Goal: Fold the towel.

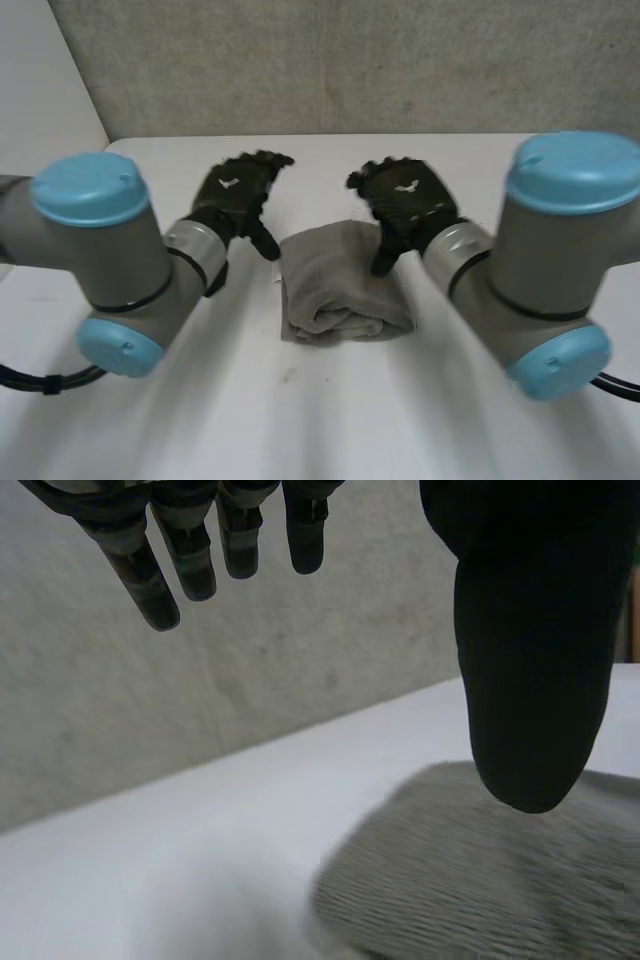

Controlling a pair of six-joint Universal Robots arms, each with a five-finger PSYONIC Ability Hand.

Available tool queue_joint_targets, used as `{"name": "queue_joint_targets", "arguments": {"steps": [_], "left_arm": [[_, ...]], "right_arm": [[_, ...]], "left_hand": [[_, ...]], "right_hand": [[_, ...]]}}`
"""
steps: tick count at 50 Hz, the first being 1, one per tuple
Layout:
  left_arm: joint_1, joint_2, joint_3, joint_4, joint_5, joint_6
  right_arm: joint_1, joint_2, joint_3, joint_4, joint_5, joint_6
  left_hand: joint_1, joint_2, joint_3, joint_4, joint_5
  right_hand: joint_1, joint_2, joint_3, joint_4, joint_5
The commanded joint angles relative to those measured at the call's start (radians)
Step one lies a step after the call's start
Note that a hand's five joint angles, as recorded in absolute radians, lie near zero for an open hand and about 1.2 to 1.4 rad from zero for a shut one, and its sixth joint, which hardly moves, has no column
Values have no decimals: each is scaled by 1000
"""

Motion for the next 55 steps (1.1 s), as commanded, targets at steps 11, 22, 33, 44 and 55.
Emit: {"name": "queue_joint_targets", "arguments": {"steps": [11, 22, 33, 44, 55], "left_arm": [[-82, -257, 200, -134, -63, -31], [-84, -283, 179, -129, -88, 161], [-81, -140, 187, -141, -86, 161], [99, 245, 196, -316, -79, 46], [252, 400, 202, -457, -19, 23]], "right_arm": [[-128, 208, -82, 124, -201, 156], [-132, 328, -170, 124, -202, 70], [-138, 176, -166, 126, -121, -18], [-238, -167, -166, 132, 22, 88], [-266, -254, -155, 197, 46, 80]], "left_hand": [[43, 57, 56, 55, 17], [34, 48, 47, 46, 8], [40, 54, 53, 52, 14], [40, 54, 53, 52, 14], [-4, 10, 9, 8, -30]], "right_hand": [[-47, -67, -42, -62, -69], [-47, -67, -42, -62, -69], [-47, -67, -42, -62, -69], [-47, -67, -42, -62, -69], [-47, -67, -42, -62, -69]]}}
